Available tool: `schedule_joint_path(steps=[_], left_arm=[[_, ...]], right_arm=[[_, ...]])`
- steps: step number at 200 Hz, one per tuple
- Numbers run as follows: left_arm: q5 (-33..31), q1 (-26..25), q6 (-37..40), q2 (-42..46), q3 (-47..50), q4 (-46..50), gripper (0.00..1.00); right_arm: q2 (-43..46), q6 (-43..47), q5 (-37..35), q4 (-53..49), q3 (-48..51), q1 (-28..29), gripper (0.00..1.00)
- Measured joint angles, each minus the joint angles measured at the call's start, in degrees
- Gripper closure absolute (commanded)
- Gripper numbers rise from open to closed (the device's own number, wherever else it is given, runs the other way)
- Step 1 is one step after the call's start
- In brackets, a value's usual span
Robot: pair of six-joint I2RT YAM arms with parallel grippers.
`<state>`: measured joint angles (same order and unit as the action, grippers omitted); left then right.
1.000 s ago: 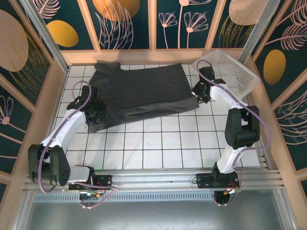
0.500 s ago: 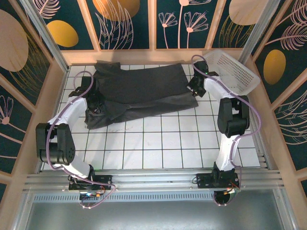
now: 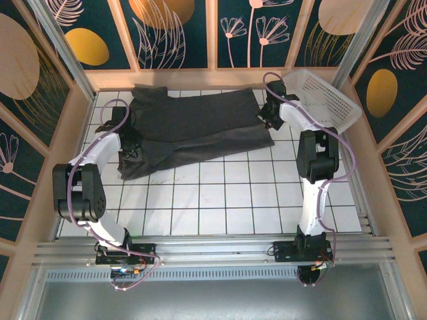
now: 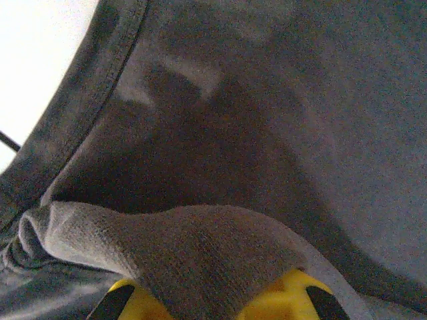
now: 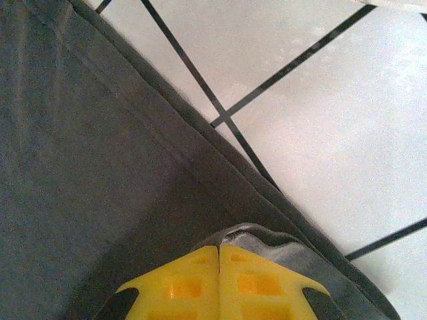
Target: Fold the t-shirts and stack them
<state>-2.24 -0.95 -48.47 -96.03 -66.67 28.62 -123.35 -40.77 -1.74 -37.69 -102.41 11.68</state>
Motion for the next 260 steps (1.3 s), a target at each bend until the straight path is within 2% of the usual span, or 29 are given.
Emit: schedule_joint_path(steps=[58,64,71,84,96,119,151,166,175,185,196,235,260], left_arm=[[-2.08,0.28,2.78,-6.45,-6.49,-0.09,1.00],[-2.38,0.28,3.02,-6.75,-6.88,-0.09,0.91],[-2.73,0.28,3.61,-6.95,-7.19,-0.04,0.76],[-3.48,0.31,4.11,-7.02,-7.30,0.15,0.46],[-4.26,0.33,4.31,-6.99,-7.32,0.44,0.39],[-4.55,0.48,4.31,-5.20,-5.31,0.39,0.40],[-3.82,0.59,2.51,5.86,4.79,0.28,0.50],[-2.45,0.59,0.72,10.58,9.46,-0.37,0.59],[-1.51,0.59,0.17,12.02,11.96,-1.03,0.63],[-0.48,0.59,-1.33,12.00,13.99,-1.79,0.68],[0.63,0.63,-2.01,10.71,15.30,-2.49,0.71],[2.25,2.49,-4.68,2.78,15.76,-6.80,0.74],[2.27,5.14,-5.53,1.05,16.26,-8.35,0.74]], right_arm=[[-3.69,1.79,0.13,-0.74,-6.21,-0.63,1.00],[-3.74,2.16,0.31,-0.70,-6.64,-0.74,1.00],[-3.80,2.89,0.46,-0.70,-7.19,-0.83,0.99],[-3.80,4.00,1.51,-0.61,-7.91,-0.90,0.74],[-3.80,5.27,2.01,-0.57,-8.35,-0.96,0.57],[-3.13,7.32,2.21,0.33,-7.02,-0.96,0.47],[4.98,7.89,1.77,2.19,5.31,-0.61,0.47],[10.10,7.93,1.79,3.78,11.93,-0.15,0.53],[12.31,7.65,1.84,4.74,14.88,0.26,0.62],[13.49,7.98,2.29,5.49,16.94,0.72,0.72],[13.25,7.50,2.84,6.54,17.68,1.14,0.77],[5.70,8.61,2.93,8.37,15.69,1.55,0.81],[0.72,8.90,2.69,7.87,13.27,1.46,0.80]])
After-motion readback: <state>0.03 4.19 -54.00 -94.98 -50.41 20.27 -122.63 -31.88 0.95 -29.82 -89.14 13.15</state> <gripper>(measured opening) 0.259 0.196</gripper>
